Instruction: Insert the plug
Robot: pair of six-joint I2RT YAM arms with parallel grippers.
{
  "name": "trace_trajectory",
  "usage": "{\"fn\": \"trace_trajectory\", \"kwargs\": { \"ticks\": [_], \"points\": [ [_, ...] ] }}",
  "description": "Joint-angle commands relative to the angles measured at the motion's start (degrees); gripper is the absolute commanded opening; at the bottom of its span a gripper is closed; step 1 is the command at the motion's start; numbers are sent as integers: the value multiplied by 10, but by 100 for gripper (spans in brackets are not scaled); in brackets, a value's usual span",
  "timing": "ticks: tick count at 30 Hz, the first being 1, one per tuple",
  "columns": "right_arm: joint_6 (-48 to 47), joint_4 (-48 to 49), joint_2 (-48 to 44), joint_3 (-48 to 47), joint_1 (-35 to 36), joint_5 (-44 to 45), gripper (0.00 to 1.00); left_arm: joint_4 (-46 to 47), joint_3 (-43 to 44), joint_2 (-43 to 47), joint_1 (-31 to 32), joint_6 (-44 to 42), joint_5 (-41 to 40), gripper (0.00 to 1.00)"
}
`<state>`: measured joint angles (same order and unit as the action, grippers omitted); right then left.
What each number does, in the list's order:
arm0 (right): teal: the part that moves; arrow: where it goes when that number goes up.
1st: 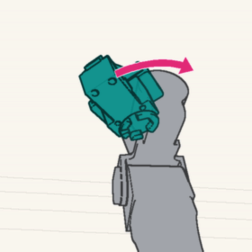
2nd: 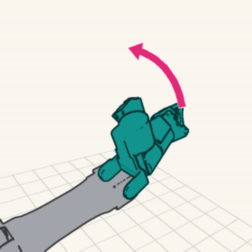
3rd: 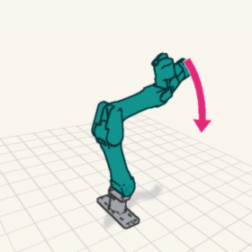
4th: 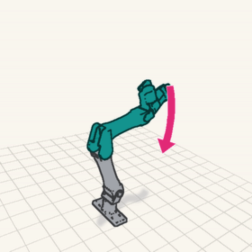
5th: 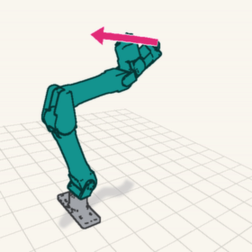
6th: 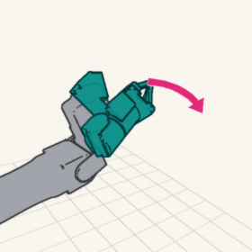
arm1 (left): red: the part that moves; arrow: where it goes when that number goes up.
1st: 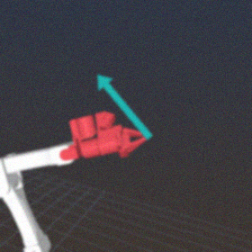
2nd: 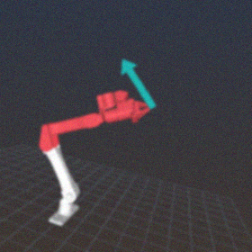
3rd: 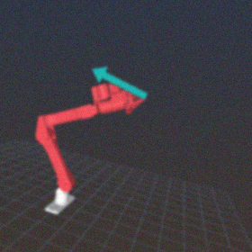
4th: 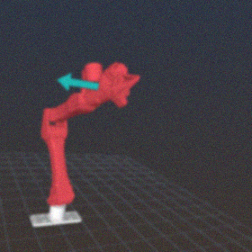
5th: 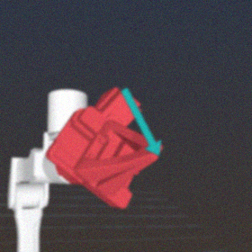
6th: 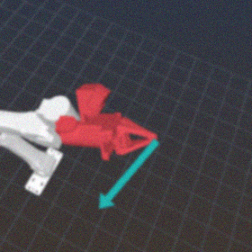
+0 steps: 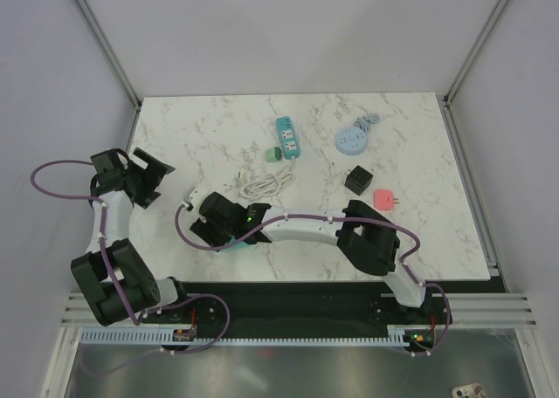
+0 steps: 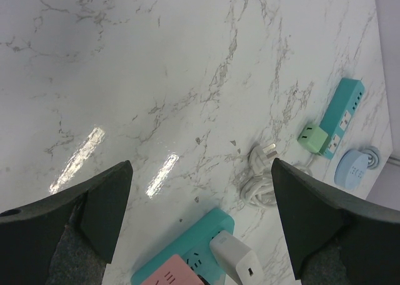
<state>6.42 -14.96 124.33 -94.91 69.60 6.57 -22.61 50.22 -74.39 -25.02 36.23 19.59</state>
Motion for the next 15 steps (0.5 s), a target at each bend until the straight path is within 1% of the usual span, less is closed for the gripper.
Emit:
{"fn": "trace_trajectory", "kwargs": {
  "ticks": [1,5,6,7,9,10,11,12,13,15],
  "points": [
    [19,-144,97,62,-2,-5,0,8,-2,16,-3,9,-3,99],
    [18,-147,86,32,-4,-5,1,9,1,21,-4,6,4,99],
    [18,-147,85,23,-3,-2,4,9,1,23,-4,7,4,99],
    [18,-148,81,7,-4,-3,11,10,2,23,-4,7,7,99],
    [17,-148,75,-9,-3,-2,18,9,8,23,-4,8,18,99],
    [17,-150,69,-24,-3,-1,28,10,8,22,-4,11,23,99],
    [17,-150,61,-39,-3,-1,37,13,10,21,-3,13,31,99],
    [17,-150,61,-40,-3,0,37,14,10,21,-4,12,34,99],
    [18,-152,52,-54,-4,4,44,14,10,20,-4,13,37,99],
    [18,-154,40,-74,-4,8,49,18,9,21,-4,12,49,99]
  ]
}}
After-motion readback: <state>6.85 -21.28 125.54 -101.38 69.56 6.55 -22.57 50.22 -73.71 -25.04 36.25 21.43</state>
